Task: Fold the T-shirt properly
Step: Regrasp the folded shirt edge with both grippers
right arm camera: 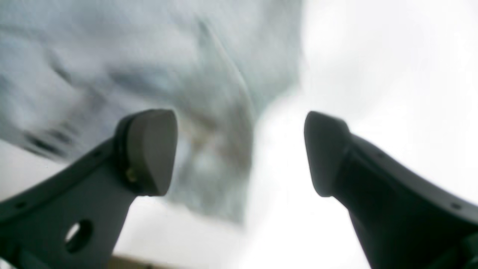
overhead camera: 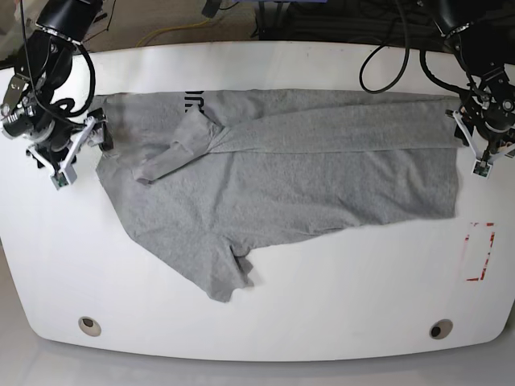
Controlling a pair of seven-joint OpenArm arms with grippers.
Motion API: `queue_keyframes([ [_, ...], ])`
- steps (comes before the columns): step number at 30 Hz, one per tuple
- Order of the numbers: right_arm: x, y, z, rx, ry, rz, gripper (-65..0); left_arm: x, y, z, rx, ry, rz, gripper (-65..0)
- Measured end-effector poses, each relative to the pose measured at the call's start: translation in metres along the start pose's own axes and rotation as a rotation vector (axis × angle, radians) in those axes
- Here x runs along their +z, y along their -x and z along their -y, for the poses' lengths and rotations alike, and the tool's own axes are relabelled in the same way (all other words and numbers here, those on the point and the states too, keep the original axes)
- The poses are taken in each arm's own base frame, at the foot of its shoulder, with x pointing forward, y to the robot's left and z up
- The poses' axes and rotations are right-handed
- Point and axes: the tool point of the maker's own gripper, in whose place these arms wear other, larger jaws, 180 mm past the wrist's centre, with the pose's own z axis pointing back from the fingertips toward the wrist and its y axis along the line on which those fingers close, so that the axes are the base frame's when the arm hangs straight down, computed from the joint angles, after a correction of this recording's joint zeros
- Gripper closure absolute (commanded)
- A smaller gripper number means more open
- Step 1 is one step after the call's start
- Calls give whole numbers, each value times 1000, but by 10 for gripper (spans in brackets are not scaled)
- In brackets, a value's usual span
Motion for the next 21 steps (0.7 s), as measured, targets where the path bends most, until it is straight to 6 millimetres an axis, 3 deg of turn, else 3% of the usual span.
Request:
queue_keyframes([
  [6,0,46,2,-69,49,-99,-507,13,-16,12,24,63,105,-454],
  [9,-3,64,-8,-93,36,-137,-507,16,3,16,1,77,58,-454],
  [16,-20,74,-20,-161,-17,-110,-503,18,25,18,16,85,22,-453],
  [21,-32,92,-25,-215,-54,-141,-491,11,63,15,50,87,-93,-451],
])
